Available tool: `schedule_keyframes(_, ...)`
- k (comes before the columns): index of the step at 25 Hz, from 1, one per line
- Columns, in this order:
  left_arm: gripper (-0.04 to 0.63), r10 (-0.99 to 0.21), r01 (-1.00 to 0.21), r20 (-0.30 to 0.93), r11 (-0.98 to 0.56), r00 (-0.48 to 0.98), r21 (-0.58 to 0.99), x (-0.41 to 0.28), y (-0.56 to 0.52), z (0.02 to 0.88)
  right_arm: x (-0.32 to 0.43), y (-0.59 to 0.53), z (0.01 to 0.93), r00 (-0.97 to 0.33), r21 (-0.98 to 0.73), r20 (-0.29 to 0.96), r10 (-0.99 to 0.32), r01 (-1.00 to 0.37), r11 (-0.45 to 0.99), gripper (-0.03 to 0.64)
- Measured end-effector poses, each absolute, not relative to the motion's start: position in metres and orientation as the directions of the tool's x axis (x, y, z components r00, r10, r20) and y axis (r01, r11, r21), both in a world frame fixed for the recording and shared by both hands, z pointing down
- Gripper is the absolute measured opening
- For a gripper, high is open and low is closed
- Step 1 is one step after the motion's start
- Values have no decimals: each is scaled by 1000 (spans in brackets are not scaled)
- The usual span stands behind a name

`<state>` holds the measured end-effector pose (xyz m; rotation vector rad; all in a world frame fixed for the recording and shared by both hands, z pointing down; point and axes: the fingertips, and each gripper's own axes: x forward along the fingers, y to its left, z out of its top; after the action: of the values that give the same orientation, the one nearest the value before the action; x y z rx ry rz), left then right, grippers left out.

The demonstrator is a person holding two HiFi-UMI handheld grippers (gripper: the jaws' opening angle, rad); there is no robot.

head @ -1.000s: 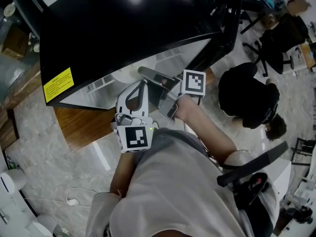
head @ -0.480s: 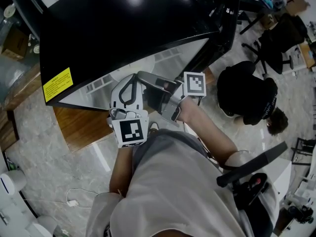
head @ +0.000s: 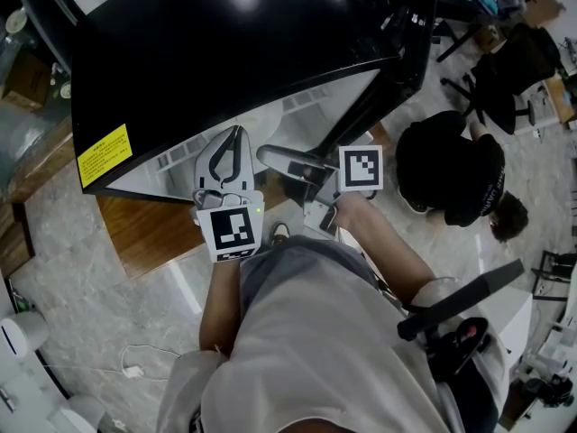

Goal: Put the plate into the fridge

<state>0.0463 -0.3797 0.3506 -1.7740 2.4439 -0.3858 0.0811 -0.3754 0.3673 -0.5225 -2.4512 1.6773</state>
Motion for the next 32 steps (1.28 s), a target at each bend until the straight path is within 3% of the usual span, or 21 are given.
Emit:
schedule_keyframes(1,21,-945,-921,70,291,-318,-258,45,-380,351,84,-375,370,-939,-890,-49,341,196,411,160)
schedule_keyframes(3,21,-944,-920,71,294,-322,-260,44,-379,350,89,-379,376,-960,-761,51,277,142,633,67)
schedule_keyframes(5,21,-940,-914,68,304,-333,-268,44,-374,349,91,-382,375,-974,-510,137,179,85,856,38)
schedule_keyframes(7,21,-937,-910,50,321,-345,-262,47,-367,346,90,-378,371,-976,-274,183,116,63,960,37)
schedule_keyframes(12,20,-948,-940,41,308,-317,-143,66,-351,349,81,-374,368,-981,-143,184,68,42,989,37)
schedule_keyframes(19,21,-946,-937,97,287,-311,-200,55,-365,369,66,-387,370,-978,-145,206,44,14,989,37)
schedule_keyframes(32,20,-951,-949,94,281,-295,-143,46,-380,373,48,-396,369,-980,-170,195,40,7,985,25)
